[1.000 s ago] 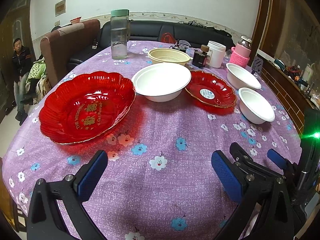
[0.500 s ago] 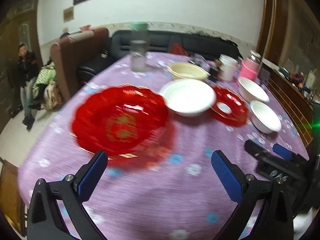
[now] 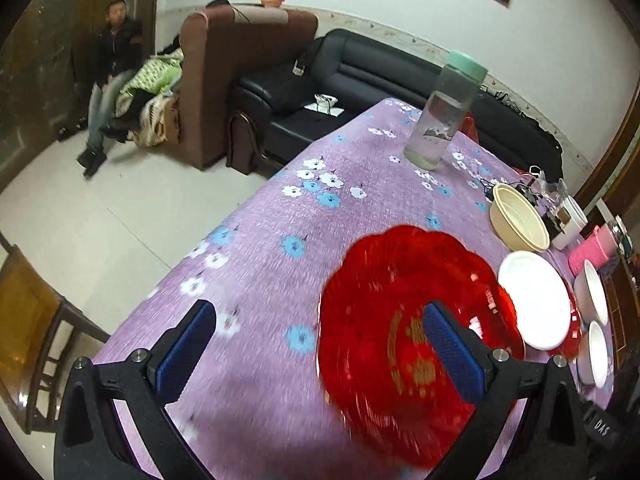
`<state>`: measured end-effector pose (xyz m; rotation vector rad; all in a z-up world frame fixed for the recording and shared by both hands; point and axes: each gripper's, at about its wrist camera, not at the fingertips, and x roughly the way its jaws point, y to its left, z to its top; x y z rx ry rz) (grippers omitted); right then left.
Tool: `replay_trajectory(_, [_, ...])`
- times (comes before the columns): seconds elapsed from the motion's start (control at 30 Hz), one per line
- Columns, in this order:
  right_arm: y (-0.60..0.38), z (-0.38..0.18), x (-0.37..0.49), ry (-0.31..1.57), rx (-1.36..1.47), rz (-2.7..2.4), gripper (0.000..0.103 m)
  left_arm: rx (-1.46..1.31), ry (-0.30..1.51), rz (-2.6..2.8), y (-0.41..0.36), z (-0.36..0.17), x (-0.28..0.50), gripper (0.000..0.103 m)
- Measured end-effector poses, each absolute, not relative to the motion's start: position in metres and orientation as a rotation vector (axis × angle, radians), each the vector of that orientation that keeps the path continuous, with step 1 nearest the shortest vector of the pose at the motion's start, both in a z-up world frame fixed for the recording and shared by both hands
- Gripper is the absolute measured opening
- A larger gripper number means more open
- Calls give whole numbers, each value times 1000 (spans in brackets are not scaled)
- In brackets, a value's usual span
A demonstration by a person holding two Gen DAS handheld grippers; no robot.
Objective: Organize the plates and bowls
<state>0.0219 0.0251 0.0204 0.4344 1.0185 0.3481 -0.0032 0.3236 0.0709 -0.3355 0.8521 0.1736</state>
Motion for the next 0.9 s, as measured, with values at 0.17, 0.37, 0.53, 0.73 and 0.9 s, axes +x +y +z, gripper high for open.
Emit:
replay_trajectory(0.17, [43, 8, 39, 1070, 445, 351, 84, -287, 910, 168, 318, 53, 21, 103])
replay_trajectory(0.37, [61, 7, 45, 1058, 391, 362, 62, -198, 1005, 135, 305, 33, 42, 53])
replay_trajectory(0.53, [71, 2, 48, 1070, 388, 405, 23, -210, 1029, 116, 300, 25, 43, 29])
replay_trajectory(0.73, [77, 10, 41, 1020, 319, 402, 17, -228, 989, 113, 305, 40, 32, 26])
replay_trajectory(0.9, [92, 28, 32, 961, 241, 430, 17, -238, 939, 125, 320, 60, 19, 26])
